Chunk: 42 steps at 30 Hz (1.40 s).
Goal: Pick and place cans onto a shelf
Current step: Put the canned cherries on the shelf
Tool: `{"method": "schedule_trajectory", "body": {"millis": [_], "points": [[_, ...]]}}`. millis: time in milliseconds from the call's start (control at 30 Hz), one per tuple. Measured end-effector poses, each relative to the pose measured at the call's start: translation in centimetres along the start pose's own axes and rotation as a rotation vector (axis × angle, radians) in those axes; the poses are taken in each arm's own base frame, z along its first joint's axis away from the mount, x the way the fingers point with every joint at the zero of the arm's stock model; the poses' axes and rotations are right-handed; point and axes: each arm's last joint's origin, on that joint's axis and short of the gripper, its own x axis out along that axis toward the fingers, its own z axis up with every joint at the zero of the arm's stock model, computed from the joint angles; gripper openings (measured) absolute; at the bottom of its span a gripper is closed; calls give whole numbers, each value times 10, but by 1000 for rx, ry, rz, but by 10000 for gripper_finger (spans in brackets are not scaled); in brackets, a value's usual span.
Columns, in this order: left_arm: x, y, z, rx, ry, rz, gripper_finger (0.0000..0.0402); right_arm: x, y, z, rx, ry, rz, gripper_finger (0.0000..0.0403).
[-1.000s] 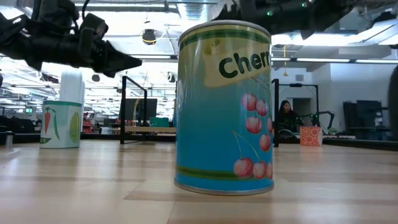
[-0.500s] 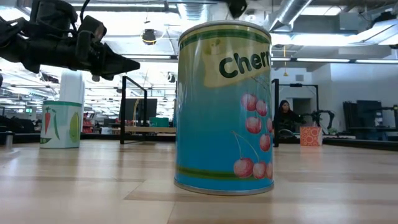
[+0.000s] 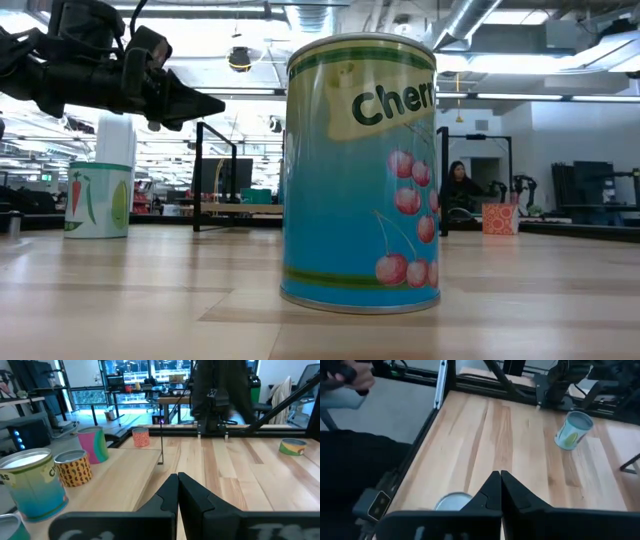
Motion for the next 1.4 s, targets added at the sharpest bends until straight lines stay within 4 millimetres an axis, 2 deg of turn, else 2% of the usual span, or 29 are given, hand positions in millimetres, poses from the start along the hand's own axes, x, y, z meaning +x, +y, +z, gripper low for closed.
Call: {"method": "schedule_trajectory", "body": {"millis": [233, 367, 500, 633, 800, 933, 1100, 1400], "points": [[0, 0, 0, 5, 2, 0, 0, -1, 14, -6, 53, 20, 10, 30], [0, 0, 0, 5, 2, 0, 0, 5, 31, -16, 29, 56, 35, 55], [0, 0, -1, 4, 11, 0, 0, 20, 50, -31, -5, 87, 59, 88], [0, 0, -1, 4, 13, 0, 0, 43, 61, -44, -34, 143, 48, 131], [0, 0, -2, 3, 25, -1, 0, 70, 67, -50, -50, 176, 31, 193], [0, 0, -5, -12, 48, -2, 0, 82, 69, -51, -89, 227, 23, 228], [0, 0, -7, -24, 72, -3, 0, 87, 71, -51, -135, 259, 17, 226], [0, -2, -7, -24, 71, -14, 0, 87, 67, -61, -159, 322, 0, 160]]}}
